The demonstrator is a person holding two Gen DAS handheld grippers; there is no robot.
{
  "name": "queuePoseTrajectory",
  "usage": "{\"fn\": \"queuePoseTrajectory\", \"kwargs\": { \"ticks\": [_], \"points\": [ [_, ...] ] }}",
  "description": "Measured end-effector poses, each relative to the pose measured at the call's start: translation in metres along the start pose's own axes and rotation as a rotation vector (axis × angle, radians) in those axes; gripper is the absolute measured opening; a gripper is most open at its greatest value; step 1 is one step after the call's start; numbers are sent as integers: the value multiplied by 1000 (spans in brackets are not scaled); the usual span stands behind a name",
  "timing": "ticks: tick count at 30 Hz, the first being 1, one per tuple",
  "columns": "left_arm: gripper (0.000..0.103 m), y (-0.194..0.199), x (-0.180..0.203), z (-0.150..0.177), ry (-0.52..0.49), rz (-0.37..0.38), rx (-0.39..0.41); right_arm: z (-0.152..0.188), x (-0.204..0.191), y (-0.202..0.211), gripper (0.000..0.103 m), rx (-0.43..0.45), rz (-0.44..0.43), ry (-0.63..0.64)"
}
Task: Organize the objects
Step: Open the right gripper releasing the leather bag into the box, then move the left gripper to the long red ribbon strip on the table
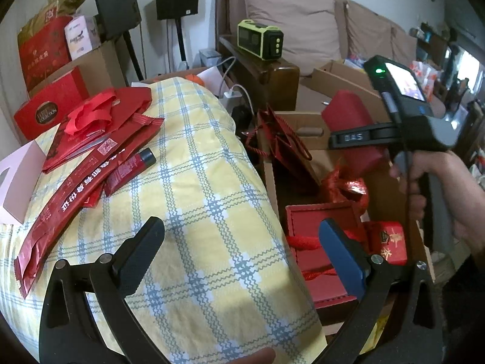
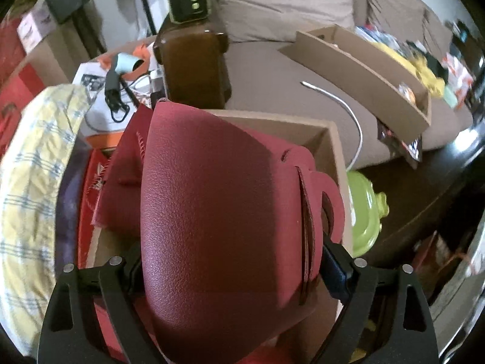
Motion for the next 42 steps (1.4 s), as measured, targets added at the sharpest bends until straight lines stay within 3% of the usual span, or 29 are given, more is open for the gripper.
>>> {"fn": "queuePoseTrajectory", "kwargs": {
  "ticks": [4, 7, 8, 12, 21, 26, 30, 37, 39, 42],
  "points": [
    [102, 0, 0, 0, 4, 6, -1, 0, 3, -12, 93, -13, 22, 1],
    [102, -1, -1, 0, 13, 15, -6, 6, 4, -17, 97, -27, -27, -57],
    [102, -2, -1, 0, 18, 20, -8, 6, 4, -17, 102, -26, -55, -87],
    [102, -2, -2, 0, 30, 27, -7, 5, 10, -11, 102, -7, -85, -133],
    [103, -2, -4, -2, 35, 47, -5, 2, 15, 71, 102, 155, -157, -159],
    [103, -1, -6, -2, 55, 69, 8, 41, 21, 125, 103, 238, -193, -213],
    [103, -1, -6, -3, 60, 74, 12, 74, 15, 146, 102, 234, -198, -212],
    [103, 2, -9, -4, 105, 105, 43, 92, 5, 186, 102, 363, -206, -248],
    [103, 4, -11, -5, 132, 119, 58, 95, 0, 186, 102, 408, -208, -221],
    [103, 5, -15, -6, 162, 129, 72, 103, -2, 175, 102, 392, -147, -166]
  ]
}}
Point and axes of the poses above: each gripper's, at about its wrist camera, not at the fingertips, and y roughly against the way its jaws point, x to its right, z to its underside, the point moved 9 cm from there along -y, roughly the way its jaws point, and after that the axes turned 7 degrees about x, right-handed, at the moved point
